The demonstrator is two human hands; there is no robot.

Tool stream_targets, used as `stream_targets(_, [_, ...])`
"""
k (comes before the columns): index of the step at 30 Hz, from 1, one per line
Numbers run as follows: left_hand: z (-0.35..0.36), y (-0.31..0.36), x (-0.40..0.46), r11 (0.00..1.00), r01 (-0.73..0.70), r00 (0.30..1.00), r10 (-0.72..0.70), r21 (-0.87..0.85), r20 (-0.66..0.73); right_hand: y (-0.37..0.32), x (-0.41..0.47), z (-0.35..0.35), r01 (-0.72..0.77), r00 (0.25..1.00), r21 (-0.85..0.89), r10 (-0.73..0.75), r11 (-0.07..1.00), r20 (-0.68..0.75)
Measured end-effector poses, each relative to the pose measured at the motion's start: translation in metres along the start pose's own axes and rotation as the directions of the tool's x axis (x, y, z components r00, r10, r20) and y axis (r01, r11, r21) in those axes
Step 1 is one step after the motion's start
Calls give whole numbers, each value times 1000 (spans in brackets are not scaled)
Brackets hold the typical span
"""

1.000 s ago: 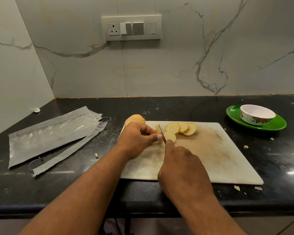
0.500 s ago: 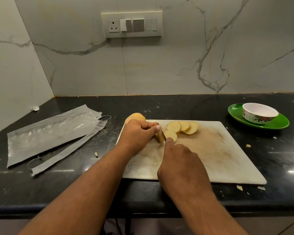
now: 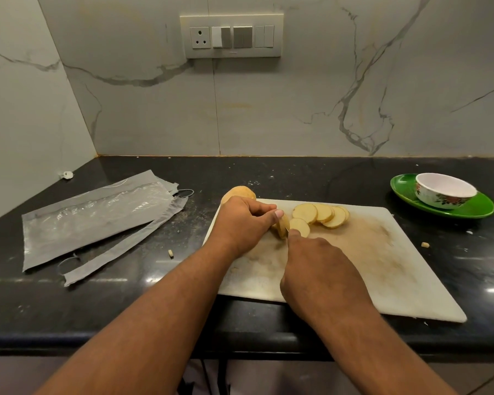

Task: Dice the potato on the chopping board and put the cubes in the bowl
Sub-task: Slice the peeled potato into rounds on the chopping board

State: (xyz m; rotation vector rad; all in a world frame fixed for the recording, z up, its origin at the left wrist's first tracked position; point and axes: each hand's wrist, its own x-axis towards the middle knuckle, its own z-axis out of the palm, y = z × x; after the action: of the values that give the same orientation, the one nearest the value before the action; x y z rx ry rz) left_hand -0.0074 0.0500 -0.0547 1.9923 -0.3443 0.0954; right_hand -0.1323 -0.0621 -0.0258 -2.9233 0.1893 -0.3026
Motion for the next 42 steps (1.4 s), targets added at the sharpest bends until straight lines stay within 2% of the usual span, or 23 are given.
stream_targets(11, [0, 4, -4, 997, -15, 1000, 16, 75, -14, 7, -39, -9, 26, 996, -24, -24, 999, 81])
stream_targets(16, [1, 2, -3, 998, -21, 1000, 21, 66, -7, 25, -63, -18, -78, 987, 23, 74, 997, 141])
stream_targets(21, [2, -1, -3, 998, -12, 1000, 13, 57, -15, 40, -68, -18, -130, 989, 87, 123, 988, 87])
stream_targets(29, [-1, 2, -9, 995, -47, 999, 45, 90, 19, 56, -60, -29, -89, 988, 174, 109, 981, -110])
stream_targets(33, [1, 3, -11, 989, -76, 996, 80, 127, -29, 60, -53, -27, -95, 981, 167, 121, 981, -150])
stream_targets(37, [2, 4, -15, 979, -139, 990, 142, 147, -6, 63, -42, -20, -78, 971, 219, 124, 973, -205])
stream_targets(39, [1, 7, -18, 969, -152, 988, 145, 195, 49, 67, -34, -16, -49, 965, 254, 111, 966, -236])
stream_targets(42, [3, 13, -22, 915, -179, 984, 158, 361, 88, 69, -27, -14, -10, 963, 305, 92, 952, -255])
